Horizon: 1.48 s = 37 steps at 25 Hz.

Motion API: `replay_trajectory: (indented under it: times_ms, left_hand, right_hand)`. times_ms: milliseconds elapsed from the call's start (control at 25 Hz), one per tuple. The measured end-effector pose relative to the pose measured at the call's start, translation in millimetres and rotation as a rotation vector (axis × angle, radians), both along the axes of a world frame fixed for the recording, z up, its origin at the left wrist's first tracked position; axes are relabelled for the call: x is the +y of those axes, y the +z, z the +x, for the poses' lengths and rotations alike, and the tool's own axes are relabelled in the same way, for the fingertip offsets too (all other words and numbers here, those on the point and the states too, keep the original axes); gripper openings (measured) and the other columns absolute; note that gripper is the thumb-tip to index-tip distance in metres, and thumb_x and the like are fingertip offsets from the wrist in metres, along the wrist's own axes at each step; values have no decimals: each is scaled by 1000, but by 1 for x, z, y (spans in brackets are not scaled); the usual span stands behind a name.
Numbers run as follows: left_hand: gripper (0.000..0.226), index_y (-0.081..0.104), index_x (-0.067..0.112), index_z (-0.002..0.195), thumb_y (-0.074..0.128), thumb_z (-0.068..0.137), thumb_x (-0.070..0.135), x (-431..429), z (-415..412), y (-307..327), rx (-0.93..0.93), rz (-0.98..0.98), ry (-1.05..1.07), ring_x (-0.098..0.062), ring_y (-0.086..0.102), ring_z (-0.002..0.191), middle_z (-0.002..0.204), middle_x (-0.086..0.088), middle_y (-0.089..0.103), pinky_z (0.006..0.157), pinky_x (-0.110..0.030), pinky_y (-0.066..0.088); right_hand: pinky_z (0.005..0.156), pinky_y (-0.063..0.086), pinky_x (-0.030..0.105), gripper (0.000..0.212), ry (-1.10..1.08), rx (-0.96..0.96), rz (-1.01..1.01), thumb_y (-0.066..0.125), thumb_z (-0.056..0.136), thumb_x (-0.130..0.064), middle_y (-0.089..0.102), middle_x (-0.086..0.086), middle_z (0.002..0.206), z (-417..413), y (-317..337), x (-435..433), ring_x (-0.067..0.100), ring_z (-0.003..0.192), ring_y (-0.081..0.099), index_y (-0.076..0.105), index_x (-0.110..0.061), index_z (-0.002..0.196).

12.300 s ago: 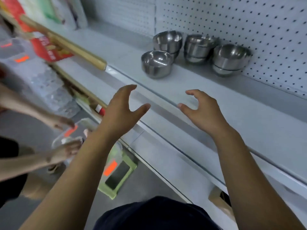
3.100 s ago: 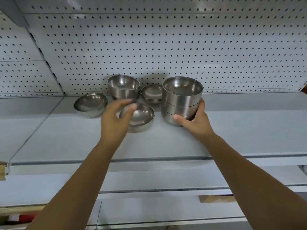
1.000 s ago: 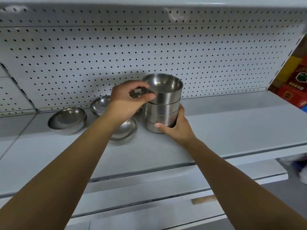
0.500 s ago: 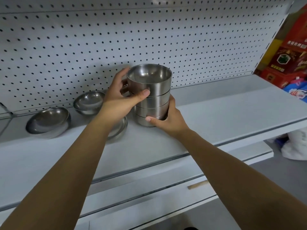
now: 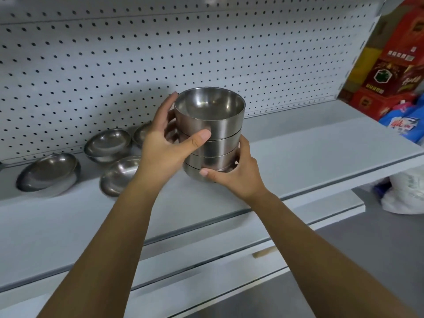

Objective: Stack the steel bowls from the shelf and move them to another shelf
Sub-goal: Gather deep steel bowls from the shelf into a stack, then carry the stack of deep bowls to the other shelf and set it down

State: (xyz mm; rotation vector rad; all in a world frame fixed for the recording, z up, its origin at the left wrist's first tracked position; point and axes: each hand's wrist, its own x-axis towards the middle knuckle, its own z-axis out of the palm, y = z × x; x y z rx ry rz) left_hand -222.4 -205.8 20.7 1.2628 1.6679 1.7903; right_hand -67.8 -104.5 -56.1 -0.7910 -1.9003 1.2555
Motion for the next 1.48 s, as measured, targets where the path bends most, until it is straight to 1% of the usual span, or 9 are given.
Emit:
replay_trajectory:
  times_ms: [160, 360, 560, 680, 840, 960, 1160, 1320, 1480]
  left_hand:
    - [92, 41, 50, 145, 89, 67, 47, 24, 75, 3, 0, 37, -48, -4, 56, 129, 143, 18, 54, 108, -33, 49]
    - [92, 43, 47, 146, 92, 68, 43, 71, 197, 1, 27, 9, -184, 0, 56, 125, 140, 24, 53, 95, -18, 52]
    - [91, 45, 48, 143, 92, 65, 45, 128, 325, 0, -5, -6, -309, -2, 60, 120, 136, 23, 57, 92, -22, 56]
    - [88, 45, 51, 142, 91, 67, 44, 161, 403, -6, -9, 2, -421, -5, 59, 124, 137, 22, 58, 94, -24, 55]
    - [93, 42, 48, 145, 92, 68, 40, 199, 500, -17, -41, -30, -596, -7, 59, 126, 141, 14, 59, 102, -32, 54]
    - [94, 44, 46, 145, 94, 65, 41, 229, 560, -20, -48, -76, -697, -3, 60, 125, 140, 14, 61, 103, -35, 53]
    - [93, 47, 36, 144, 90, 62, 30, 281, 654, -23, -59, -94, -852, 12, 60, 114, 129, 20, 62, 86, -13, 52]
    - [90, 48, 31, 142, 91, 62, 30, 345, 728, -28, -42, -90, -981, -4, 63, 120, 131, 8, 66, 88, -15, 51]
    - [91, 49, 37, 139, 91, 59, 37, 435, 802, -19, -34, -74, -1083, -3, 64, 115, 128, 9, 68, 81, -15, 54]
  right_hand:
    - [88, 52, 9, 115, -63, 32, -21, 97, 56, -54, 57, -28, 132, 84, 11, 8, -13, 115, 58, 32, -42, 150]
    - [100, 54, 23, 115, -202, 23, -36, 97, 57, -56, 57, -20, 138, 226, 10, 26, -1, 124, 59, 33, -44, 152]
    - [108, 53, 38, 115, -339, 35, -42, 100, 55, -53, 60, -22, 140, 365, 14, 61, 4, 130, 59, 39, -40, 152]
    - [106, 54, 33, 112, -411, 46, -41, 102, 58, -39, 63, -20, 138, 447, 15, 77, 0, 128, 60, 41, -37, 152]
    - [107, 54, 35, 111, -547, 25, -55, 102, 57, -39, 63, -20, 139, 550, 7, 89, -1, 128, 60, 42, -39, 151]
    - [108, 53, 38, 114, -651, 15, -85, 103, 55, -43, 64, -23, 137, 612, 0, 95, -1, 128, 60, 42, -42, 151]
    - [108, 52, 35, 111, -818, 30, -115, 102, 55, -43, 64, -26, 135, 693, -11, 115, -3, 126, 61, 43, -44, 149]
    - [108, 53, 43, 112, -949, 25, -126, 102, 52, -52, 67, -20, 134, 759, -16, 152, 3, 125, 64, 44, -43, 147]
    - [107, 53, 39, 109, -1064, 18, -103, 103, 57, -42, 68, -20, 132, 822, -2, 220, -1, 124, 63, 44, -41, 148]
